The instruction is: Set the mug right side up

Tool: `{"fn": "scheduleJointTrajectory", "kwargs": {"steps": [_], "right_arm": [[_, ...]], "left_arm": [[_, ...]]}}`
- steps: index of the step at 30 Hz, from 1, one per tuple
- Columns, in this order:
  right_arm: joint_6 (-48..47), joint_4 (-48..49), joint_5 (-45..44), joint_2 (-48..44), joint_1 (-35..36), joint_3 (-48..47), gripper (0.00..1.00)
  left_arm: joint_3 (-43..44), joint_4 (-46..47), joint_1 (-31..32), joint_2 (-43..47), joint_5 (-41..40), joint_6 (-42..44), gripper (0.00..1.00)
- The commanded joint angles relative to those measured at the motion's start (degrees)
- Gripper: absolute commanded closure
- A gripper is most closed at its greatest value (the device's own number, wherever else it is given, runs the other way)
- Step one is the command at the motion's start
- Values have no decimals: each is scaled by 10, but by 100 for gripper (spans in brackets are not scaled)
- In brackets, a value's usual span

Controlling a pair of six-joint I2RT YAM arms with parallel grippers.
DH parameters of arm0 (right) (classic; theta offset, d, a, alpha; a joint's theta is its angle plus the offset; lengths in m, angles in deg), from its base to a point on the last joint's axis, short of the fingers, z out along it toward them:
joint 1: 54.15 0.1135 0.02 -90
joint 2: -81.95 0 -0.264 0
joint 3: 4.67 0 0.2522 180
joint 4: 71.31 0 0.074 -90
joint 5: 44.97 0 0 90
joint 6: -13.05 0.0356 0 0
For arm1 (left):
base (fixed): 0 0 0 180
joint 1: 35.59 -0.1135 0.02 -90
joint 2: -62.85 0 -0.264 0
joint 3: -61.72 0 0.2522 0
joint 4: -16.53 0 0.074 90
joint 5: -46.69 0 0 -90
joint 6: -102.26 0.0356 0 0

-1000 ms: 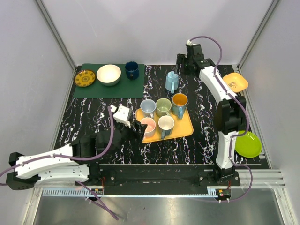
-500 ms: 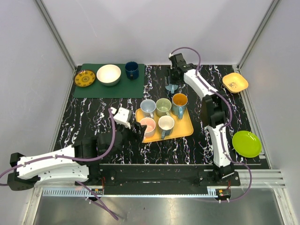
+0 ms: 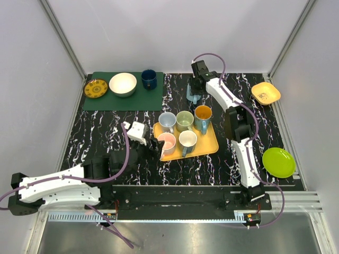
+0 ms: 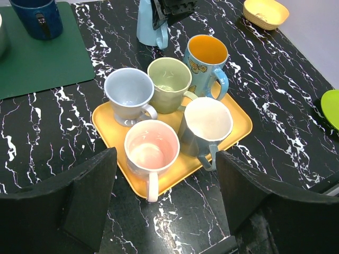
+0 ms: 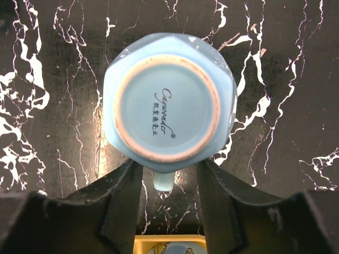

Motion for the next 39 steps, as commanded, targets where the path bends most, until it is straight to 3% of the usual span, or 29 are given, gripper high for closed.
{"fn": "scheduleJointTrajectory", "kwargs": {"steps": [1, 5, 13, 18, 22, 27, 34, 39], "right_arm": [[3, 6, -25, 18, 0, -35, 53], [4, 6, -33, 22, -1, -41, 62], [10, 4, -45, 14, -1, -33, 100], [15, 20, -94, -28, -1, 0, 100], [3, 85, -110, -119, -1, 72, 100], [4, 104, -123, -201, -2, 90, 100], [67, 150, -122, -334, -44, 174, 100], [215, 270, 38, -509, -124, 332, 100]], "left_arm": [[3, 15, -4, 3, -22, 12, 22], [4, 15, -4, 2, -21, 12, 22], [4, 14, -5, 3, -19, 7, 22], [-1, 14, -6, 7, -20, 0, 22], [-3, 18, -6, 9, -24, -3, 22], [-6, 33, -6, 14, -32, -2, 22], [1, 79, -6, 15, -68, 22, 22], [-6, 181, -17, 15, -89, 62, 19]]}}
